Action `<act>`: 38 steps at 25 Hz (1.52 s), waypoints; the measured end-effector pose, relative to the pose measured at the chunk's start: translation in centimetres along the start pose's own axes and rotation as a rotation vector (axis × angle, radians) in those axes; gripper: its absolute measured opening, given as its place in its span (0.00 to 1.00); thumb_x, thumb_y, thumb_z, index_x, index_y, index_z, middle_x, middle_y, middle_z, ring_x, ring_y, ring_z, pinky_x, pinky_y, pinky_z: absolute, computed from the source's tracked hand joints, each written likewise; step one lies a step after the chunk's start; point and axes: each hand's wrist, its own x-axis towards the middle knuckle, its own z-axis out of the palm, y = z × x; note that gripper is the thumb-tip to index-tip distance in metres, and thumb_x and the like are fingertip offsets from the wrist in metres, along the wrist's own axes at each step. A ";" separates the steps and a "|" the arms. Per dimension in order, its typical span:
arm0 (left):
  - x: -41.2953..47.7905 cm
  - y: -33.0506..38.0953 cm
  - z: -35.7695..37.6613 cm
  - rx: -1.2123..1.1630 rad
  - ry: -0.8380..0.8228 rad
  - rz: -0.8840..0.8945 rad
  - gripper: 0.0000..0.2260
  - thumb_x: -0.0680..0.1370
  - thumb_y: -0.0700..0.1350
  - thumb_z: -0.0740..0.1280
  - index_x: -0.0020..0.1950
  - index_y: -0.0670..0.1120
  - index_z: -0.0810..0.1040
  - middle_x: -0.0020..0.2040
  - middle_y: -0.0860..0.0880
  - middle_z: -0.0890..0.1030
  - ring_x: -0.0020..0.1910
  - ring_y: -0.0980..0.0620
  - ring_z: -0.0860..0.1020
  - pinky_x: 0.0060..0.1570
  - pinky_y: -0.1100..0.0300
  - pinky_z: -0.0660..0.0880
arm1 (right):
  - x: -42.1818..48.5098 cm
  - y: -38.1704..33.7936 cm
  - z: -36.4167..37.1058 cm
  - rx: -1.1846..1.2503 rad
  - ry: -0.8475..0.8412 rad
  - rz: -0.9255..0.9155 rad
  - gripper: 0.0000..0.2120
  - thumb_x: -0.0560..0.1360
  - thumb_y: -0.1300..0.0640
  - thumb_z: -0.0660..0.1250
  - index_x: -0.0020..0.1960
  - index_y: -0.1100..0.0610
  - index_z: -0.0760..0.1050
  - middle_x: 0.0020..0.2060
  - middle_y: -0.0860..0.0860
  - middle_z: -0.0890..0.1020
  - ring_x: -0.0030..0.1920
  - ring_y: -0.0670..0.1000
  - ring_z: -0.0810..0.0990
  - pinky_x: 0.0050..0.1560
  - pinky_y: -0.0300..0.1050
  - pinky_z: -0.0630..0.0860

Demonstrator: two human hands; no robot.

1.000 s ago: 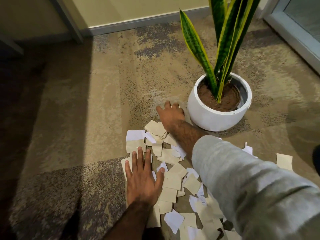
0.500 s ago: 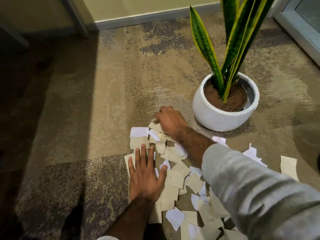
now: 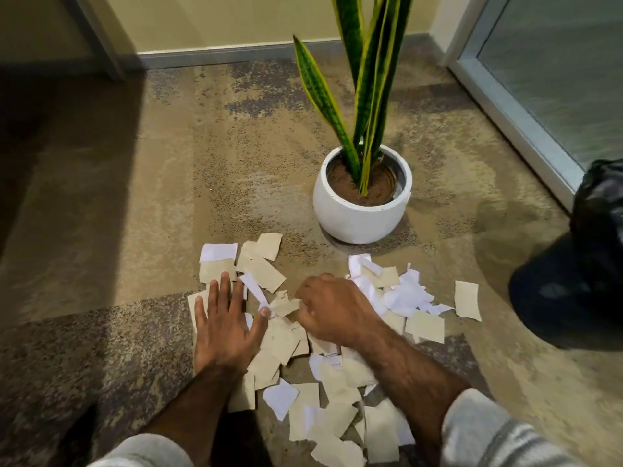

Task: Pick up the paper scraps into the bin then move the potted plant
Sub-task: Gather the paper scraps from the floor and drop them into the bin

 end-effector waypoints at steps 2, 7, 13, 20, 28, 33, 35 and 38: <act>-0.3 -0.1 -0.3 -0.034 -0.001 0.013 0.36 0.79 0.70 0.42 0.82 0.51 0.53 0.84 0.50 0.47 0.83 0.50 0.43 0.80 0.41 0.42 | -1.7 2.8 -1.9 0.038 0.332 0.158 0.16 0.76 0.46 0.60 0.43 0.53 0.81 0.37 0.50 0.82 0.40 0.54 0.80 0.34 0.45 0.74; -0.7 1.4 -1.7 -0.161 0.158 -0.037 0.29 0.81 0.66 0.44 0.72 0.51 0.67 0.80 0.45 0.61 0.80 0.46 0.58 0.78 0.37 0.51 | -8.2 14.8 -4.3 0.052 0.372 0.953 0.16 0.80 0.48 0.58 0.53 0.56 0.80 0.52 0.59 0.82 0.54 0.60 0.80 0.54 0.51 0.76; 0.9 10.3 -4.2 -0.373 0.018 0.104 0.25 0.82 0.61 0.56 0.74 0.48 0.69 0.70 0.44 0.77 0.66 0.44 0.75 0.65 0.45 0.72 | -10.8 13.0 -0.7 0.227 -0.096 0.922 0.29 0.78 0.30 0.49 0.76 0.39 0.60 0.80 0.52 0.59 0.79 0.60 0.55 0.73 0.68 0.55; 1.2 13.0 -4.2 -0.267 -0.231 0.114 0.30 0.79 0.66 0.61 0.76 0.51 0.66 0.73 0.46 0.74 0.68 0.42 0.75 0.63 0.46 0.74 | -10.2 10.9 -2.5 0.201 0.285 0.956 0.21 0.78 0.44 0.64 0.66 0.55 0.76 0.61 0.58 0.78 0.58 0.60 0.79 0.53 0.50 0.76; 0.7 13.3 -4.8 -0.176 -0.311 -0.030 0.29 0.79 0.64 0.62 0.72 0.46 0.71 0.67 0.41 0.74 0.65 0.40 0.74 0.61 0.45 0.75 | -12.4 14.0 -2.5 0.206 0.038 1.144 0.20 0.77 0.55 0.70 0.67 0.59 0.72 0.65 0.61 0.78 0.64 0.63 0.77 0.61 0.52 0.76; 1.2 13.6 -4.8 -0.303 -0.337 -0.079 0.28 0.79 0.63 0.63 0.71 0.44 0.71 0.69 0.39 0.71 0.66 0.37 0.74 0.65 0.44 0.74 | -11.6 12.6 -1.5 0.337 0.085 1.077 0.13 0.73 0.63 0.68 0.57 0.57 0.81 0.55 0.57 0.84 0.53 0.58 0.82 0.53 0.48 0.79; 1.6 13.7 -4.7 -0.345 -0.343 -0.106 0.29 0.79 0.64 0.63 0.71 0.44 0.71 0.69 0.38 0.71 0.66 0.36 0.74 0.65 0.44 0.74 | -10.9 11.8 -1.8 0.525 0.057 1.039 0.14 0.70 0.62 0.73 0.55 0.58 0.80 0.47 0.55 0.86 0.42 0.53 0.82 0.44 0.49 0.80; 1.5 14.1 -4.8 -0.432 -0.349 -0.105 0.31 0.78 0.64 0.65 0.73 0.46 0.71 0.69 0.38 0.72 0.66 0.38 0.75 0.65 0.46 0.74 | -10.1 11.6 -2.6 0.502 -0.075 0.871 0.45 0.61 0.45 0.83 0.73 0.50 0.68 0.64 0.55 0.75 0.59 0.56 0.78 0.57 0.50 0.77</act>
